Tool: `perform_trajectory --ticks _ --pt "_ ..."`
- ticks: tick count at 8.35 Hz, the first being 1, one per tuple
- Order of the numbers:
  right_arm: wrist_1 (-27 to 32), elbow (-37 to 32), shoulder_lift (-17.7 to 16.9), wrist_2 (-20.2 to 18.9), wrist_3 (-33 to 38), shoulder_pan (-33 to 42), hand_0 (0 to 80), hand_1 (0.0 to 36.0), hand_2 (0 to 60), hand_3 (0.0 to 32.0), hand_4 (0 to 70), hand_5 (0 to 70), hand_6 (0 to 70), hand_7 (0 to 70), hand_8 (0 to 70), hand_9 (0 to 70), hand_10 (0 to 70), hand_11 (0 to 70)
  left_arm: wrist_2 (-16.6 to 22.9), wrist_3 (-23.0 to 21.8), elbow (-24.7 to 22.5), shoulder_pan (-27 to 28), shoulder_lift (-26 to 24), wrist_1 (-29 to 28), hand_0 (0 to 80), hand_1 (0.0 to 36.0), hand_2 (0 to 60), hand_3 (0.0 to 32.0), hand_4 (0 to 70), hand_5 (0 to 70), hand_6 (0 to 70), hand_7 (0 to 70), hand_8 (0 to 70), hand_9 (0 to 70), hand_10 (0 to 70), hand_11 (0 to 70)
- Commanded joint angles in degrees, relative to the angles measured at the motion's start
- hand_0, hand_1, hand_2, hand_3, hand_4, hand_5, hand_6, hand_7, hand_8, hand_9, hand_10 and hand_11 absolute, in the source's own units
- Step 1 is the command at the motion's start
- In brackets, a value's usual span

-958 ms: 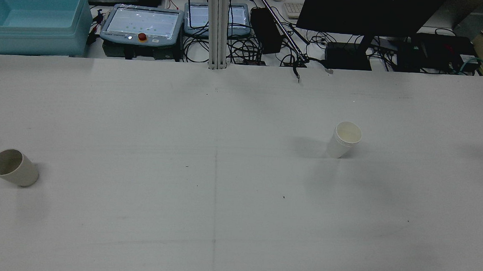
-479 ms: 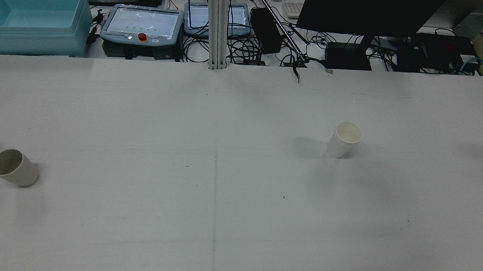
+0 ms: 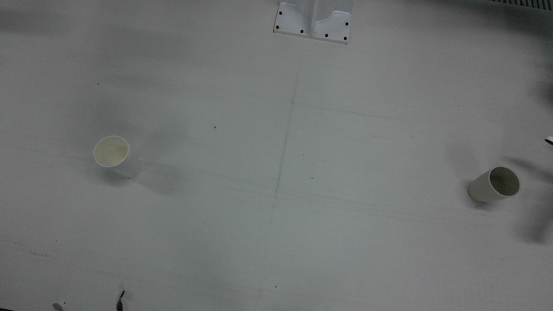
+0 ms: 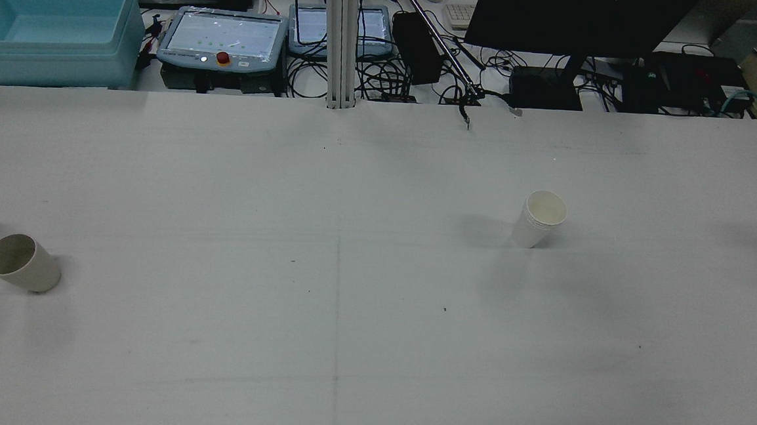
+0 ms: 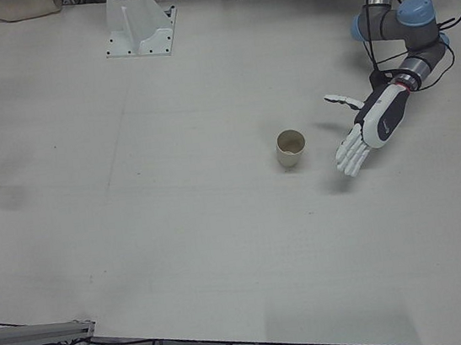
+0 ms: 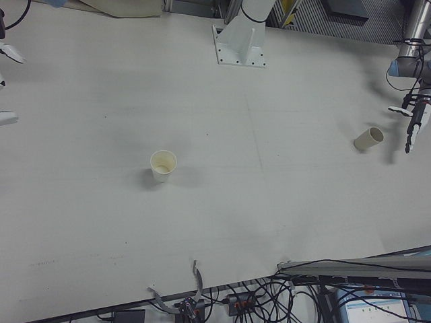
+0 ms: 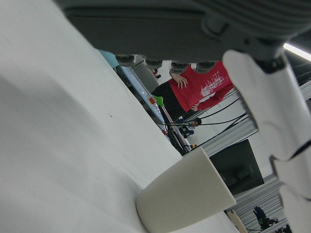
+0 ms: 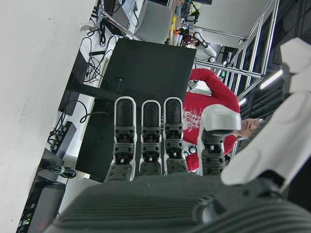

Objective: Pour water
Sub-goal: 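Close the left hand around the white paper cup nearest it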

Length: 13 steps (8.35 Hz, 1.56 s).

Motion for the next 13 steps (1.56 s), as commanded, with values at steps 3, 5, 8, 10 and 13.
perform_trajectory --ticks 3,5,8,10,13 --pt "0.11 0.1 -0.09 0.0 0.45 -0.03 37.7 4.5 28.1 0.0 47.8 56.5 29.5 33.3 25.5 35.8 27.9 40.0 -25.45 -3.07 -0.35 21.57 -0.36 -1.92 43.1 10.8 12.7 4.0 4.1 0.0 0.0 2.0 0.0 0.0 0.0 0.0" --pt "0.11 0.1 -0.01 0.0 0.54 -0.2 37.5 4.4 27.8 0.0 46.1 55.2 29.1 32.2 25.6 35.9 28.3 40.5 -25.38 -8.17 -6.3 21.31 0.16 8.59 42.3 10.5 13.1 4.0 3.8 0.0 0.0 1.6 0.0 0.0 0.0 0.0" --pt "0.11 0.1 0.08 0.0 0.72 -0.64 37.5 4.3 27.5 0.0 46.1 55.0 29.1 32.3 25.8 36.3 28.3 40.5 -25.55 -10.39 -4.76 21.66 -0.71 11.63 41.1 10.1 13.3 4.6 2.4 0.0 0.0 0.5 0.0 0.0 0.0 0.0" --pt "0.19 0.27 0.08 0.0 0.72 -0.64 37.5 4.4 27.2 0.0 45.0 53.3 28.4 31.1 25.0 35.1 27.8 39.9 -25.64 -10.82 -4.13 21.4 -1.94 11.63 43.3 11.9 14.8 4.6 2.0 0.0 0.0 0.2 0.0 0.0 0.0 0.0" --pt "0.19 0.71 -0.44 0.0 0.8 -0.56 37.7 4.7 25.9 0.0 41.6 49.9 26.5 28.3 22.7 32.0 25.8 37.1 -25.64 -10.91 -5.79 19.74 -2.03 11.63 44.2 12.6 16.0 4.4 2.4 0.0 0.0 0.8 0.0 0.0 0.0 0.0"
